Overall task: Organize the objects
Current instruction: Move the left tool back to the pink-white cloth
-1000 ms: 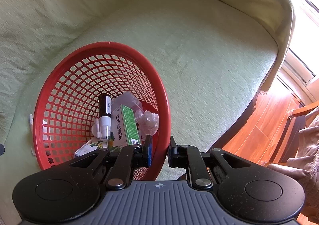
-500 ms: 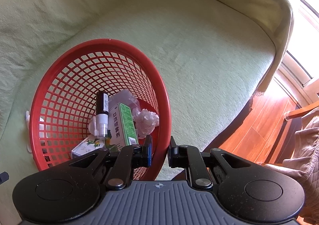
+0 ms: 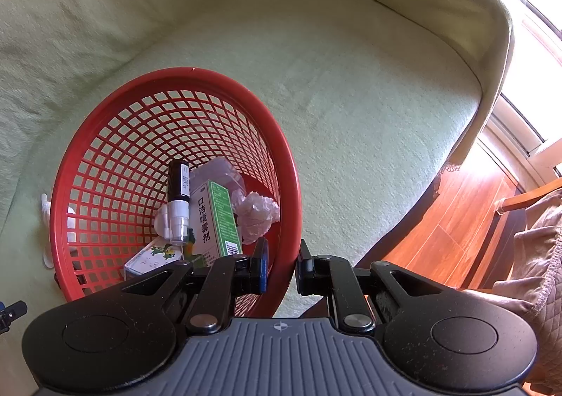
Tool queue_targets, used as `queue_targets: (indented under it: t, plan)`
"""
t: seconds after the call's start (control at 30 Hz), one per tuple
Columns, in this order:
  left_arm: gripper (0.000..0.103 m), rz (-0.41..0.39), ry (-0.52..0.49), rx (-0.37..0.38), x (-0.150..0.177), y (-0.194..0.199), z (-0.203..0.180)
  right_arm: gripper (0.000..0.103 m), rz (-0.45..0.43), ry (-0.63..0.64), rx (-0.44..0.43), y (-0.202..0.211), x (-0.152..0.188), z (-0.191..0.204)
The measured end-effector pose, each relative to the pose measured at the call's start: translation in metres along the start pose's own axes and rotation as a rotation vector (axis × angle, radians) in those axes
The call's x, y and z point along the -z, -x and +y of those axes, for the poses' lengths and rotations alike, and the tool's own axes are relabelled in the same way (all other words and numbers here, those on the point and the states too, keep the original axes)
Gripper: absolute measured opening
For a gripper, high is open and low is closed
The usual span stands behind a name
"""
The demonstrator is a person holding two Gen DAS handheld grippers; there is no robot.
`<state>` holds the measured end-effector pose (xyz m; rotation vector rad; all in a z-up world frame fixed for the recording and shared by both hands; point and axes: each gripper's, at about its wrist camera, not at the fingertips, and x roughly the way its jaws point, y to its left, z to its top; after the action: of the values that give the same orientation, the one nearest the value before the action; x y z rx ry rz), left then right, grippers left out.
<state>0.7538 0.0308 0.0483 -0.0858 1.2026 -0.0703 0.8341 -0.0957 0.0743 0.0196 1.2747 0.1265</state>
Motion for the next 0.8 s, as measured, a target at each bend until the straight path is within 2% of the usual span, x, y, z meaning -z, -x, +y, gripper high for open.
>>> queue_targets:
  t: [0.2, 0.37, 0.6, 0.77, 0.8]
  plan:
    - [0.091, -0.054, -0.09, 0.034, -0.023, -0.026, -0.009, 0.012, 0.0, -0.001, 0.01, -0.001, 0.0, 0.001]
    - [0.089, -0.059, -0.129, 0.069, -0.046, -0.053, -0.017, 0.012, 0.005, -0.007, 0.021, -0.002, -0.001, 0.001]
    - [0.083, -0.018, -0.147, 0.082, -0.075, -0.094, -0.022, 0.011, 0.007, -0.022, 0.03, -0.002, -0.003, 0.001]
    - [0.081, 0.005, -0.181, 0.058, -0.085, -0.115, -0.027, 0.011, 0.005, -0.038, 0.037, -0.003, -0.003, 0.001]
    - [0.078, 0.01, -0.182, 0.059, -0.086, -0.118, -0.027, 0.011, 0.005, -0.041, 0.036, -0.003, -0.003, 0.001]
